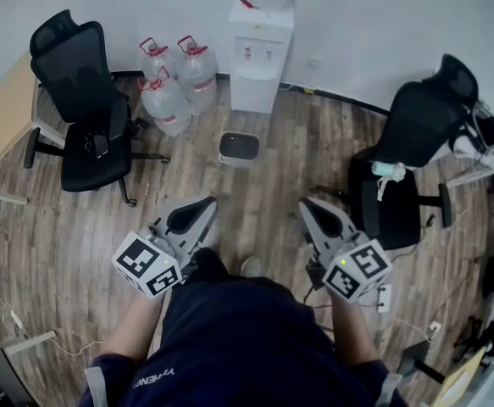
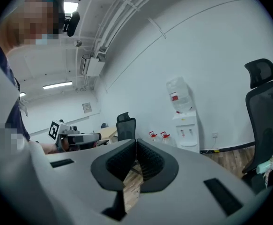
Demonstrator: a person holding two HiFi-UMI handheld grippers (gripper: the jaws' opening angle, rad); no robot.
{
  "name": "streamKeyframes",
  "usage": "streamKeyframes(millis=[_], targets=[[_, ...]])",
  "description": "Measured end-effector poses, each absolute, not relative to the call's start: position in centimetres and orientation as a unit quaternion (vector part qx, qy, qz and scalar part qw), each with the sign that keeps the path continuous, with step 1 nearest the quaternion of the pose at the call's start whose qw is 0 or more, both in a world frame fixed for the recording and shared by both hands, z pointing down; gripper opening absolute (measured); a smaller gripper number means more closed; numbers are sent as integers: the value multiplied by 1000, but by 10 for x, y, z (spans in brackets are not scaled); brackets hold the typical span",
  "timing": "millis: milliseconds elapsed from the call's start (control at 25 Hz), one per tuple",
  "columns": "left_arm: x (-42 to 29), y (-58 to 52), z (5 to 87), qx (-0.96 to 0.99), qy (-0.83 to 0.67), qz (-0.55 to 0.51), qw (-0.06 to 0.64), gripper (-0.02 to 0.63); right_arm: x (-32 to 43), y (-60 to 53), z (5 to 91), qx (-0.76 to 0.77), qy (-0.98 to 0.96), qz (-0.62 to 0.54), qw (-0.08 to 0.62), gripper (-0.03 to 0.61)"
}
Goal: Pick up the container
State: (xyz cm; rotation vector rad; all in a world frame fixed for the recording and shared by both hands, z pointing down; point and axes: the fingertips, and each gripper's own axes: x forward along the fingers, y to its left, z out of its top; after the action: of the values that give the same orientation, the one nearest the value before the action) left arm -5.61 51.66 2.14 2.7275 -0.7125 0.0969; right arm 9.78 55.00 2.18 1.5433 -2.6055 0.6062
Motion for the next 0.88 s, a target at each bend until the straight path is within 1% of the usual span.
streamKeyframes(millis=[200, 440, 720, 880], targets=[[-53, 517, 34, 948, -265, 47, 169, 26, 112, 548, 34, 494, -843, 214, 26, 12], [-45, 473, 54, 945, -265, 52, 185, 26, 122, 512, 51, 496, -838, 227, 37, 12], [-29, 365, 90, 945, -240, 64, 213, 26, 131, 416, 86, 510, -819, 256, 52, 12], [-37, 286, 115, 942, -230, 85, 228, 26, 128, 339, 108, 518, -808, 270, 78, 12]])
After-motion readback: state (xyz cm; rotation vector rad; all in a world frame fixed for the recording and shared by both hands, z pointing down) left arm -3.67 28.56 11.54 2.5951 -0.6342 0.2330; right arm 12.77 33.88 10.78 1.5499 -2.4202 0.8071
